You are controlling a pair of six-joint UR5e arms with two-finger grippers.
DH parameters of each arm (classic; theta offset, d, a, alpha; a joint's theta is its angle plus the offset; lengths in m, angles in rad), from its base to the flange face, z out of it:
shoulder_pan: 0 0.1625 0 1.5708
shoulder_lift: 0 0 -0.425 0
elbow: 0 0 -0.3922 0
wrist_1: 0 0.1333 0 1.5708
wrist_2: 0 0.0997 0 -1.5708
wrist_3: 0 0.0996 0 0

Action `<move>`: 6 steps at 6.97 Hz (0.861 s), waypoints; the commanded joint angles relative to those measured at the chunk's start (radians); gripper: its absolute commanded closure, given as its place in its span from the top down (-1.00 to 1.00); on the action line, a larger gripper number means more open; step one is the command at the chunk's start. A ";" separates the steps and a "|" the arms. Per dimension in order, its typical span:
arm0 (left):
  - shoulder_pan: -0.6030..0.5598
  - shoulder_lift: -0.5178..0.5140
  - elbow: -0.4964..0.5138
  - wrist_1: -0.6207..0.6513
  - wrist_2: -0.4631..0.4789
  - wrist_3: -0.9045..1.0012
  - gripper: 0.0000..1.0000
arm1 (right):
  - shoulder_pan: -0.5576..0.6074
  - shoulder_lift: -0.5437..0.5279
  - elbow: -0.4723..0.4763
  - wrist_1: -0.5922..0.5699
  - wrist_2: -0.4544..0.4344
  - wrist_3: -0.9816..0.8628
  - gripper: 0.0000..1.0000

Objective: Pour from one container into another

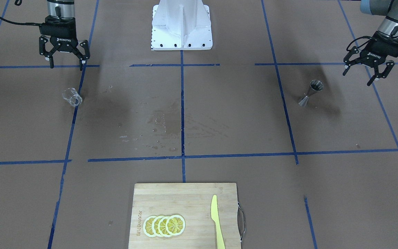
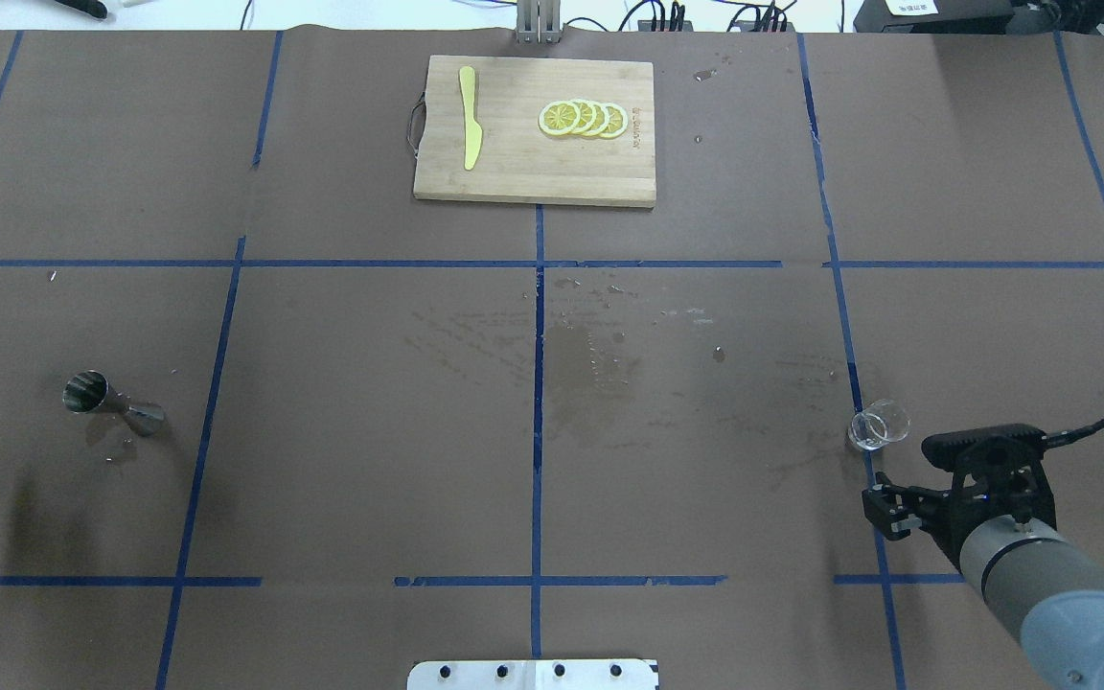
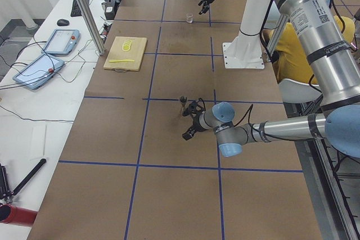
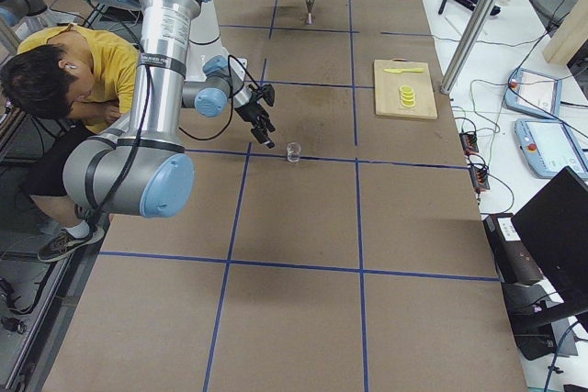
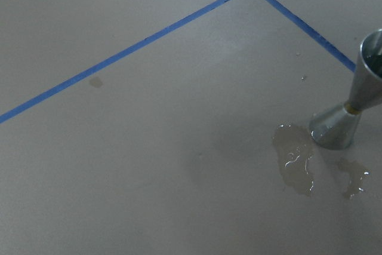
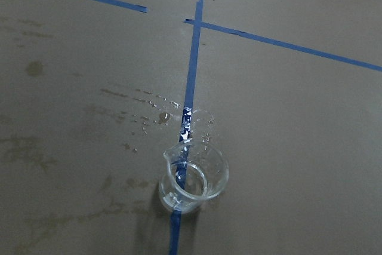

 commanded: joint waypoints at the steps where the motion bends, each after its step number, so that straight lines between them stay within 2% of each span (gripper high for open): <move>1: -0.048 -0.002 0.025 0.006 -0.006 0.076 1.00 | 0.296 0.009 -0.001 0.043 0.323 -0.391 1.00; 2: -0.132 -0.008 0.060 0.012 -0.053 0.170 1.00 | 0.483 0.012 -0.024 0.043 0.493 -0.571 1.00; 3: -0.265 -0.050 0.095 0.062 -0.134 0.287 1.00 | 0.668 0.039 -0.091 0.042 0.639 -0.765 1.00; 4: -0.373 -0.081 0.105 0.143 -0.214 0.384 1.00 | 0.869 0.079 -0.207 0.042 0.806 -0.950 1.00; 5: -0.465 -0.130 0.102 0.258 -0.297 0.401 1.00 | 1.034 0.120 -0.323 0.040 0.926 -1.144 1.00; 6: -0.513 -0.194 0.096 0.396 -0.374 0.403 1.00 | 1.131 0.148 -0.414 0.040 0.991 -1.253 1.00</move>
